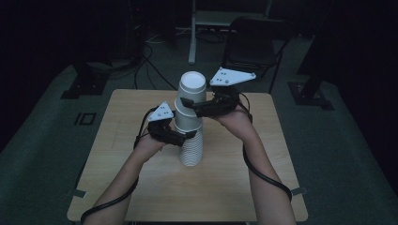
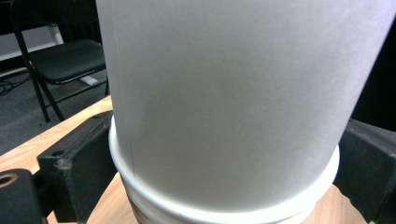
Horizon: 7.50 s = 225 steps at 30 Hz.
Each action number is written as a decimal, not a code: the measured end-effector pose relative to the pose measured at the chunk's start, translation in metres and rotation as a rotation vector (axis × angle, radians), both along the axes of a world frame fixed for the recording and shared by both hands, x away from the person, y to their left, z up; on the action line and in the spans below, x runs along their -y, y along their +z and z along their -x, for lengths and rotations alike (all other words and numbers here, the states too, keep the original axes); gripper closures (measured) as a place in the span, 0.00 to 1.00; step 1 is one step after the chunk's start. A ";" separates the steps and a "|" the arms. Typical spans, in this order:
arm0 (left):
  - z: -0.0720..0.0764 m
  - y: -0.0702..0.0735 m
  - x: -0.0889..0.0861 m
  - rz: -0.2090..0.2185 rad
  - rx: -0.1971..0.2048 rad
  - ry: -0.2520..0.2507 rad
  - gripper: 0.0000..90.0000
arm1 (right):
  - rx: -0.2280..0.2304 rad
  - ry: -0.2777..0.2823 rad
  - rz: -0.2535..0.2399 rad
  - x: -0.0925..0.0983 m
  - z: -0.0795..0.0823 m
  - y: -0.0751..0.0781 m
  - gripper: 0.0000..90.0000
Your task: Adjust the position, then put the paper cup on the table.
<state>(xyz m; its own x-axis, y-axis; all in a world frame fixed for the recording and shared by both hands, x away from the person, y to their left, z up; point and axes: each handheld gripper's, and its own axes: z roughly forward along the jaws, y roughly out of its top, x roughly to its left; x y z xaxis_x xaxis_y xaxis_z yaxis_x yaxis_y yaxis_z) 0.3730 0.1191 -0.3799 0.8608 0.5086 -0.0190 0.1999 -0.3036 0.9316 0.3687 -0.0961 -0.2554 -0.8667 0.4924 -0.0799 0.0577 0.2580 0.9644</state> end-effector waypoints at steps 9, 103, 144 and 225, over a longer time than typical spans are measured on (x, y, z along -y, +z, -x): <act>0.000 0.000 -0.001 0.000 -0.004 0.001 0.05 | 0.028 -0.016 -0.016 0.007 0.005 0.013 0.22; 0.083 -0.085 0.018 -0.076 -0.141 -0.112 0.00 | -0.117 -0.202 0.032 0.128 0.063 -0.118 0.22; 0.068 -0.050 0.069 0.206 -0.169 -0.333 0.44 | -0.049 -0.094 0.019 0.114 0.103 -0.112 0.22; 0.060 -0.029 0.067 0.181 -0.262 -0.373 0.98 | -0.312 -0.037 0.107 0.086 0.076 -0.184 0.15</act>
<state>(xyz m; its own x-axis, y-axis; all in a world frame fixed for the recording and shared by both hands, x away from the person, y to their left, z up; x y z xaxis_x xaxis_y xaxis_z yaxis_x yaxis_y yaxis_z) 0.3129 0.0516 -0.4088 0.9380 0.1353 -0.3193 0.3435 -0.2370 0.9088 0.2922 -0.1820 -0.4397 -0.8389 0.5275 0.1337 0.3577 0.3492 0.8661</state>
